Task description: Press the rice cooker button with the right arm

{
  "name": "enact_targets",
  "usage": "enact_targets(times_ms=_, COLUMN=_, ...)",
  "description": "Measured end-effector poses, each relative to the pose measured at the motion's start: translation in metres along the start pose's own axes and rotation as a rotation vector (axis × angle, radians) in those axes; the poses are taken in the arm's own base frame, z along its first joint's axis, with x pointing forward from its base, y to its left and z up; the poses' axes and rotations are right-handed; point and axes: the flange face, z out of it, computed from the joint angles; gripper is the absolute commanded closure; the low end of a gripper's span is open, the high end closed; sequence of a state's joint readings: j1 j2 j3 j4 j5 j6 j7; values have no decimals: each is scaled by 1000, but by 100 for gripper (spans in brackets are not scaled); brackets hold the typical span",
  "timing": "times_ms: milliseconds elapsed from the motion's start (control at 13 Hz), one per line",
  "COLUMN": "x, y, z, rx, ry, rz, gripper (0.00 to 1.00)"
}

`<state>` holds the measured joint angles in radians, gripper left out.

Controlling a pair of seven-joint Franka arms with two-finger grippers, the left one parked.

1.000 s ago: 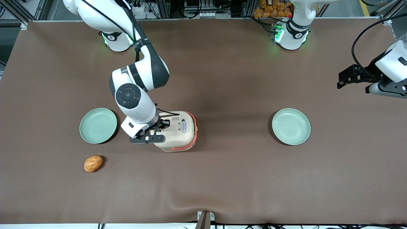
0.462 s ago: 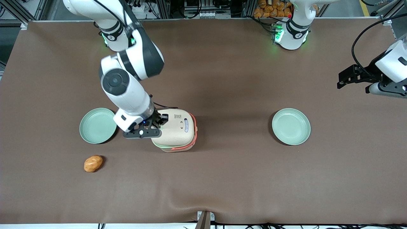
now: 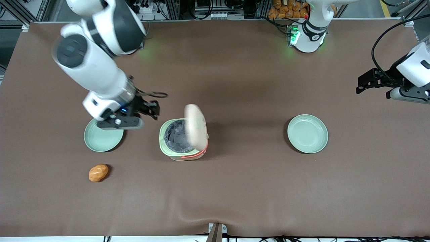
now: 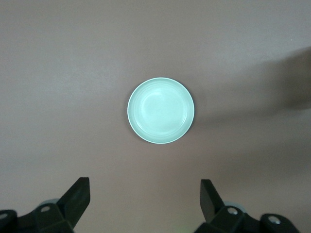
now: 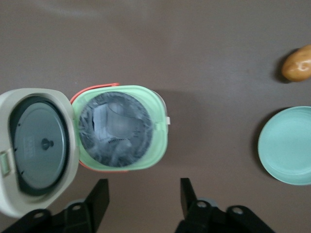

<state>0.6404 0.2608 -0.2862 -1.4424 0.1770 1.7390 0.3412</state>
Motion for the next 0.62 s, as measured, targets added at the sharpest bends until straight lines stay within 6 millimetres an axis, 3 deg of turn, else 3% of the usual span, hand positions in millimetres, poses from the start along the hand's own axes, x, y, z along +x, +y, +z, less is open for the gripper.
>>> enact_targets(times_ms=308, x=-17, y=70, z=-55, rx=-28, ry=-79, rz=0, gripper=0)
enact_targets(times_ms=615, x=-25, y=171, z=-98, rx=-50, ry=-114, rz=-38, gripper=0)
